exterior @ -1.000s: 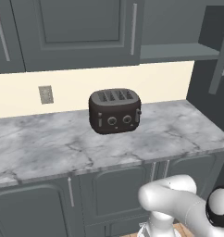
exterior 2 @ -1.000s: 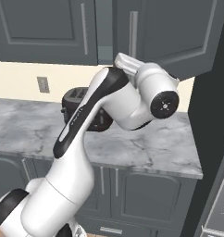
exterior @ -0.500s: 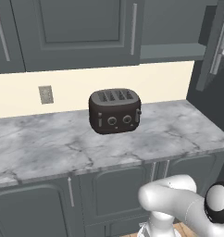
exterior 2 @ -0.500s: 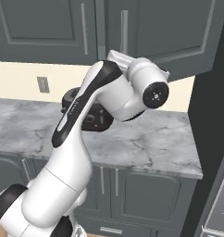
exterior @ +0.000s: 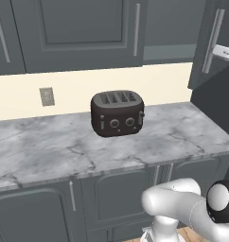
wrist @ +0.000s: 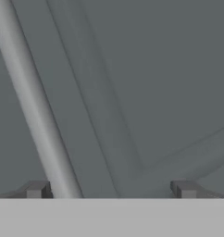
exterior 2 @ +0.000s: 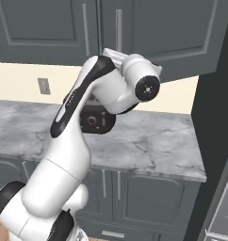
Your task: Close all open cabinet doors.
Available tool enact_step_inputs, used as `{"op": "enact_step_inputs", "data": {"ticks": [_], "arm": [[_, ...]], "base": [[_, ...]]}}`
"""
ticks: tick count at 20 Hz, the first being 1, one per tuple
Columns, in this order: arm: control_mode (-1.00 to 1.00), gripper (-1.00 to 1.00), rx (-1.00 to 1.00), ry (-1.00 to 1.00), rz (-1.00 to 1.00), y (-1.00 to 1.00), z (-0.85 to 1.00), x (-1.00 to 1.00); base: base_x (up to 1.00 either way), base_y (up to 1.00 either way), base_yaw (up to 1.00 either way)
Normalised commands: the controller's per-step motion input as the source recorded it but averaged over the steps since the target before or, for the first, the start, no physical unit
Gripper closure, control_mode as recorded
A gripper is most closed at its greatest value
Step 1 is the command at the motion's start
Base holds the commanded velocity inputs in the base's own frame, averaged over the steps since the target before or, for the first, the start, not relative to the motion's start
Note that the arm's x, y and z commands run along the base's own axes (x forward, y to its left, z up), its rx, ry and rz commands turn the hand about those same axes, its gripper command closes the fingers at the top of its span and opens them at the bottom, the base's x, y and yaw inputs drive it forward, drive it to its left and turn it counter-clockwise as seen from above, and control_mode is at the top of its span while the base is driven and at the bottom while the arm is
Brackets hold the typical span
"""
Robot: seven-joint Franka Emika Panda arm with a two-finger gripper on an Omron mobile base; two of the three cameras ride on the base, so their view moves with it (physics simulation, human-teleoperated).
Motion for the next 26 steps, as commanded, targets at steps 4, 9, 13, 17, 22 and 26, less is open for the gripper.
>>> {"op": "enact_step_inputs", "data": {"ticks": [4, 9, 13, 17, 22, 26], "arm": [[-1.0, -1.0, 0.0, -0.07, 0.0, 0.0, 0.0, 0.42], [-1.0, -1.0, 0.0, -0.03, 0.0, 0.0, 0.0, 0.58], [-1.0, -1.0, 0.0, 0.0, 0.0, 0.0, 0.0, 0.47], [-1.0, -1.0, 0.0, 0.0, 0.0, 0.0, 0.0, 0.3], [-1.0, -1.0, 0.0, 0.02, 0.0, 0.0, 0.0, 0.56], [-1.0, -1.0, 0.0, 0.0, 0.0, 0.0, 0.0, 0.69]], "base": [[0.0, 0.0, 0.0], [0.0, 0.0, 0.0], [0.0, 0.0, 0.0], [0.0, 0.0, 0.0], [0.0, 0.0, 0.0], [0.0, 0.0, 0.0]]}}
